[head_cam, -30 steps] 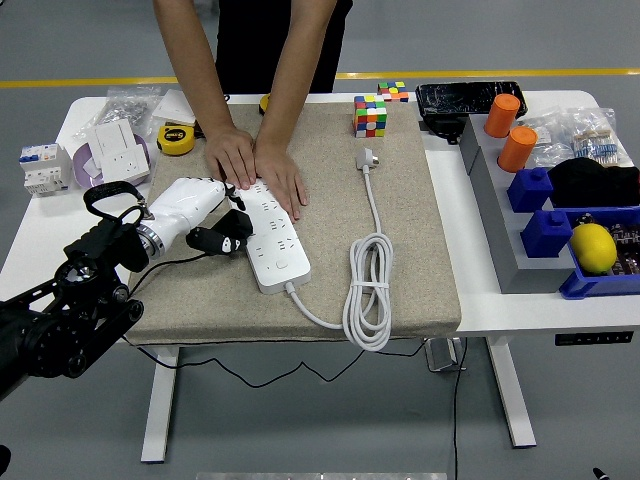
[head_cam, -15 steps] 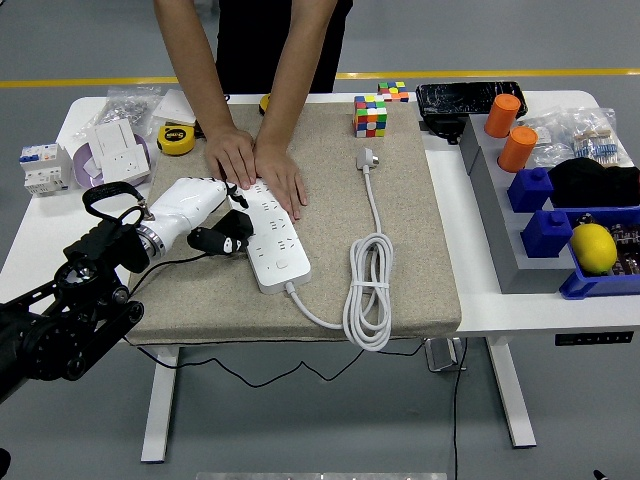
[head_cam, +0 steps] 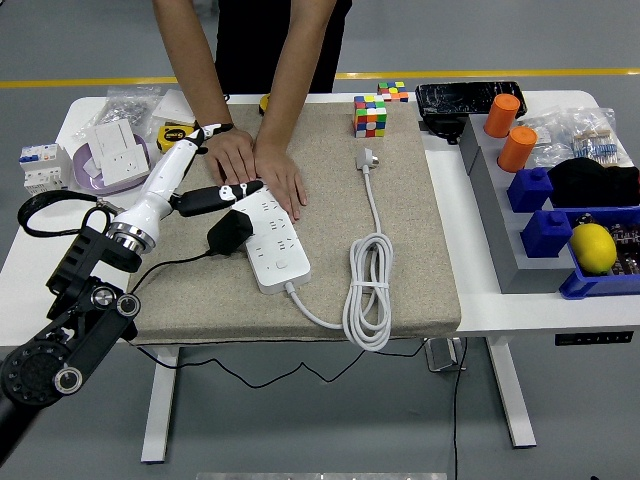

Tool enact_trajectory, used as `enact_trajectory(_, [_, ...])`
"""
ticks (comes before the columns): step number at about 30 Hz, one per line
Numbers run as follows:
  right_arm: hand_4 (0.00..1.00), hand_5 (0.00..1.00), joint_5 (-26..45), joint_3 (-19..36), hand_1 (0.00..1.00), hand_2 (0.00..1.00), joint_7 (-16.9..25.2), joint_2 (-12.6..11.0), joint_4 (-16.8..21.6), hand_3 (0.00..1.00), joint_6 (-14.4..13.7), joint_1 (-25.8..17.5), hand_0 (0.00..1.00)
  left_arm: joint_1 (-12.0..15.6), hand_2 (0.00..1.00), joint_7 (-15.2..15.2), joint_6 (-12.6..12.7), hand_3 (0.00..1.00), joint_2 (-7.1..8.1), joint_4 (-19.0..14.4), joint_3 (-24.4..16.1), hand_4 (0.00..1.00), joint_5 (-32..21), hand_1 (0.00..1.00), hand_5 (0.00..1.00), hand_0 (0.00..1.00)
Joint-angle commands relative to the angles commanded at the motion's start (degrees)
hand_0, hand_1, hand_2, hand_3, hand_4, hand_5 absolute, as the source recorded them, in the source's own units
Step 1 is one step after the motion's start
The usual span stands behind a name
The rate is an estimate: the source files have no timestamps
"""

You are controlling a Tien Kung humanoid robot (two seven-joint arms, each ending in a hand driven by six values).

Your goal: Pick up the plug,place it near the board,insert it into the board,press the button

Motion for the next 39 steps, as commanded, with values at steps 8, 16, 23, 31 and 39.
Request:
enact_trajectory(8, [0.998, 0.822, 0.45, -0.09, 0.757, 0.747, 0.47, 0.25, 0.00, 0.771, 0.00, 0.40, 0.833, 7.02, 0.955, 4.15, -1.38, 0.934, -0.40, -3.98, -1.06, 0.998, -2.69, 0.976, 0.881, 0.920])
enact_trajectory(16, [0.998, 0.819, 0.11, 0.38, 0.756, 0.746, 0.35, 0.16, 0.00, 0.771, 0.05, 0.22, 0.834, 8.65, 0.920, 5.56, -3.02, 0.909, 1.53, -3.37, 1.45, 0.998, 2.48, 0.957, 0.899, 0.933])
enact_trajectory(23, [0.998, 0.819, 0.12, 0.29, 0.756, 0.747, 0.34, 0.12, 0.00, 0.771, 0.03, 0.25, 0.833, 8.13, 0.914, 6.52, -4.73, 0.904, 2.65, -2.76, 3.66, 0.997, 6.58, 0.954, 0.921, 0.937])
enact_trajectory(31, [0.998, 0.818, 0.14, 0.12, 0.756, 0.747, 0.34, -0.01, 0.00, 0.771, 0.02, 0.44, 0.834, 6.81, 0.912, 7.19, -5.36, 0.901, 3.40, -1.96, 5.58, 0.989, 9.67, 0.953, 0.938, 0.942])
enact_trajectory(39, [0.998, 0.816, 1.38, 0.48, 0.756, 0.747, 0.69, -0.02, 0.00, 0.771, 0.32, 0.15, 0.835, 6.85, 0.909, 7.66, -5.79, 0.896, 3.59, -3.00, 6.67, 0.988, 11.45, 0.953, 0.952, 0.948])
